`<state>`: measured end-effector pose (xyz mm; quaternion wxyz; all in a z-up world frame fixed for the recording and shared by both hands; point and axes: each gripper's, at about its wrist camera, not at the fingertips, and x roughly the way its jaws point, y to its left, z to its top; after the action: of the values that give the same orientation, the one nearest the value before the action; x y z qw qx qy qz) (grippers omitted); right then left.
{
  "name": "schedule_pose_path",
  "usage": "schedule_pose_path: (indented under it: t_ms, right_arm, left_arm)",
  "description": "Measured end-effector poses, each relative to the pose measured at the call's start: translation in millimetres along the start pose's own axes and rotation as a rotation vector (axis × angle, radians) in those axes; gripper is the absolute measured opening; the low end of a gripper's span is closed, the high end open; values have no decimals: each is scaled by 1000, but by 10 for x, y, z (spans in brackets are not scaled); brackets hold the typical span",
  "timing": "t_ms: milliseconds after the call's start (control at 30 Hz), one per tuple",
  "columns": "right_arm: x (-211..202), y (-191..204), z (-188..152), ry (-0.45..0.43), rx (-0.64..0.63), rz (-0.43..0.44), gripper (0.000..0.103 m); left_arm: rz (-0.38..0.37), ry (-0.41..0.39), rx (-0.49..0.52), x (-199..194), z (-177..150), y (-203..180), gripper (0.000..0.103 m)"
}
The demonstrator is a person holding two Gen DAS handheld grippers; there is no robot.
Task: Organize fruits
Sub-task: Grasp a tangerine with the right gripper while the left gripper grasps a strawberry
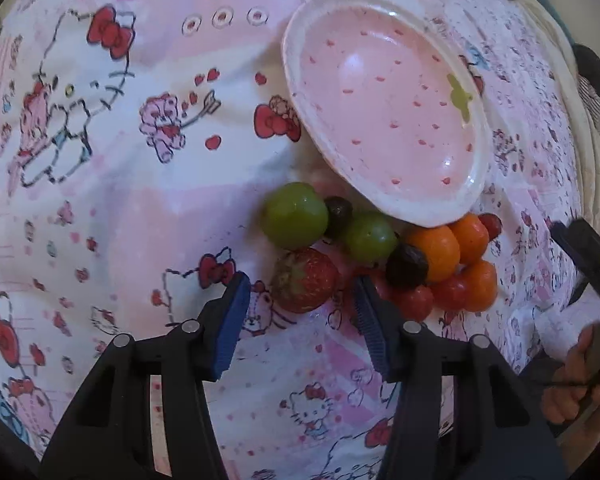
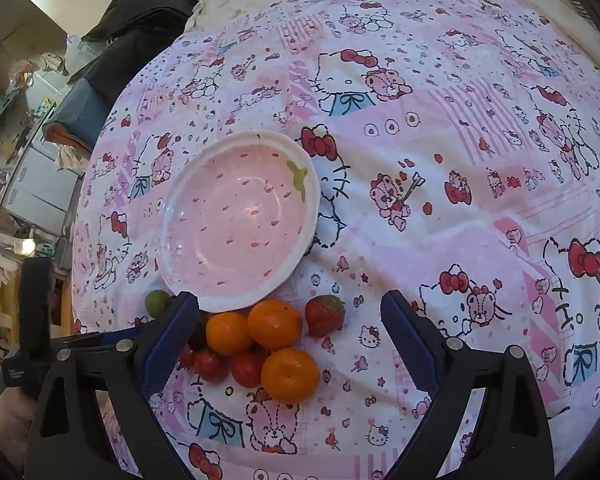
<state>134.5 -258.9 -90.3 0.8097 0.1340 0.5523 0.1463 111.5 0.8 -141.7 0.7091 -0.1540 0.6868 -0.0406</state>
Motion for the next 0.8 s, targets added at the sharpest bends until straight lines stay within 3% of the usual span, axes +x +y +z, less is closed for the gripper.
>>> schedule_pose_path:
  t_ms: [267, 333, 433, 667, 733, 800]
  right_arm:
    - [-24, -14, 15, -4, 18, 14, 94]
    - [-34, -14, 29, -9, 21, 17, 94]
    - [-61, -17, 43, -17, 27, 34, 94]
    - [-137, 6, 37, -31, 20, 61, 94]
    - [-153, 9, 25, -33, 20, 62, 94]
    - [-159, 14, 18, -32, 18, 60, 94]
  left_arm:
    - [0, -32, -182, 61, -6, 51, 49]
    - [11, -45, -238, 57, -26, 59, 43]
    - [19, -57, -309, 60, -71, 109, 43]
    - [49, -77, -365, 68, -116, 119, 42]
    - [62, -76, -377, 83, -115, 106, 33]
    - [51, -79, -385, 81, -124, 98, 32]
